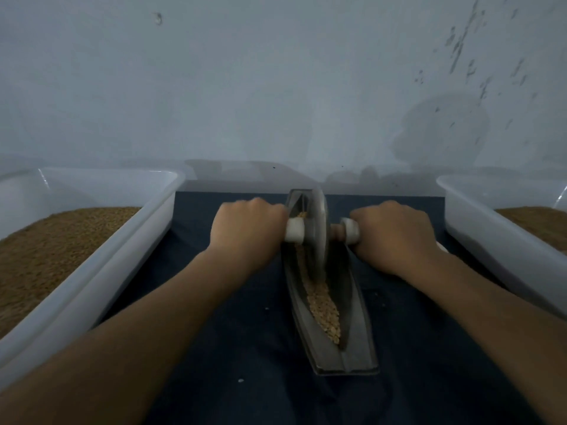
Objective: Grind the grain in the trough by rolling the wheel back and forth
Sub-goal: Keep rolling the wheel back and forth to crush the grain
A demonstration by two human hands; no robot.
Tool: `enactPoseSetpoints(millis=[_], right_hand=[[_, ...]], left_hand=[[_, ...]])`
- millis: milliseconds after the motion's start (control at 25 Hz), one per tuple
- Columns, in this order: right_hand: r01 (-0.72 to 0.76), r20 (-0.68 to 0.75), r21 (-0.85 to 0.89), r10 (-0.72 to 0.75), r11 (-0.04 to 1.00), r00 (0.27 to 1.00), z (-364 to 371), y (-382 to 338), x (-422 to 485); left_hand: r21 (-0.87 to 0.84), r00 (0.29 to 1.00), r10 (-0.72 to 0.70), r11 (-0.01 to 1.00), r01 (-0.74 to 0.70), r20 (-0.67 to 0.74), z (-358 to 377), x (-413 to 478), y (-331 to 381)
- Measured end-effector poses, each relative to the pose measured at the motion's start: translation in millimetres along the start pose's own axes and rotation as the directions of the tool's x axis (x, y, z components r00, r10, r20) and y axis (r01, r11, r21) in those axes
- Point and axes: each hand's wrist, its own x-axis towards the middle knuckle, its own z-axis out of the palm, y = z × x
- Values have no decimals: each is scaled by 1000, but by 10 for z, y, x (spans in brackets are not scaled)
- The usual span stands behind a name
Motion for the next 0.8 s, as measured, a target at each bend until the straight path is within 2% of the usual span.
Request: enactPoseSetpoints(millis=[80, 160, 240, 400, 480, 560, 680, 800], right_hand=[[-56, 75, 63, 52, 996, 996, 34, -22, 217], [-62, 88, 84, 55, 995, 995, 41, -1, 183], [2, 38, 26, -2, 1000, 999, 4, 48, -54], [150, -165, -124, -169, 981, 972, -260, 67, -546], [140, -130, -109, -154, 984, 979, -282, 67, -562], [95, -65, -128, -104, 987, 992, -177, 33, -408], [24, -22, -24, -24, 999, 999, -28, -16, 92], [17, 67, 27, -19, 999, 998, -20, -15, 290]], left_hand=[[26, 998, 1, 1000, -3, 63, -24, 245, -12], [41, 998, 26, 999, -29, 64, -73, 263, -7], [-10, 998, 44, 999, -43, 41, -103, 28, -17], [-40, 986, 119, 991, -124, -118, -275, -555, -41], [-38, 984, 103, 993, -110, -143, -303, -554, -43], [-13, 996, 58, 998, -59, -70, -149, -426, -16], [-30, 996, -32, 999, 29, -79, 119, 6, -27], [-33, 1000, -25, 999, 24, -11, 119, 209, -61]])
